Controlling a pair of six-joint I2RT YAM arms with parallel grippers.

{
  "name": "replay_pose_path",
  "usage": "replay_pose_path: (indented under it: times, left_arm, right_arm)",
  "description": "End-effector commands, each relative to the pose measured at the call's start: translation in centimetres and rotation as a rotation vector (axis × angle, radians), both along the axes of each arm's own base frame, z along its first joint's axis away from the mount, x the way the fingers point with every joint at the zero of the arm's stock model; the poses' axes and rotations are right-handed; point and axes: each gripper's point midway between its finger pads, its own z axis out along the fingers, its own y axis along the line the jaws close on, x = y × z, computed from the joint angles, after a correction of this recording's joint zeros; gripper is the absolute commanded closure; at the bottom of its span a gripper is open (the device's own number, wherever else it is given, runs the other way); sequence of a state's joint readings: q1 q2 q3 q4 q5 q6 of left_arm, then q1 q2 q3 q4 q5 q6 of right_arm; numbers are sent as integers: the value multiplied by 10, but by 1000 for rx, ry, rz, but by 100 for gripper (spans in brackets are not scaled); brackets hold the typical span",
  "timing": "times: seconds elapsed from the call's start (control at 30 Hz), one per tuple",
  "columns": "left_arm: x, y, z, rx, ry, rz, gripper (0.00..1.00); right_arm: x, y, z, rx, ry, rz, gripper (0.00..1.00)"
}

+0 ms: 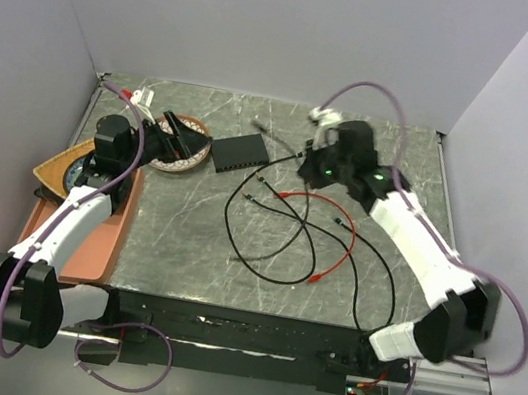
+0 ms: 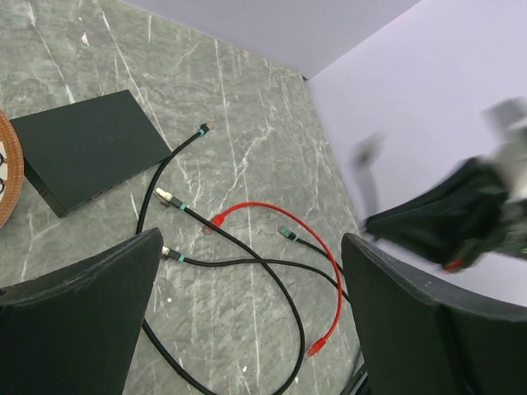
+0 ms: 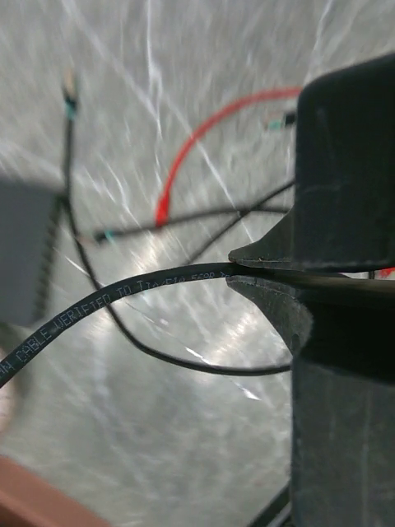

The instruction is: Insert the plug into the switch port

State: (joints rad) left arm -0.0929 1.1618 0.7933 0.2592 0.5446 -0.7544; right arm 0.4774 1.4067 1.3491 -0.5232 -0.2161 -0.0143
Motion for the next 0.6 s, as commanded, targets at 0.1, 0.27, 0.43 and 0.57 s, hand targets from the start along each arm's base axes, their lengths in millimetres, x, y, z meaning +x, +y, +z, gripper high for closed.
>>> replay_pose_path:
  times: [0.1,0.27,0.43,0.57]
  left_arm:
    - [-2,4,15,5,-33,29,4]
    - [-4,0,13,12,-38,-8,4]
    - [-1,2,8,13,-18,8,4]
    - [1,2,6,10,-14,7,4]
  right_arm:
    - [-17,25,-109,-211,284,150,74]
    - [-19,36,-126,-224,332,176,34]
    - [-7,47,-115,-193,267,152,24]
    - [6,57,-116,-187,216,107,24]
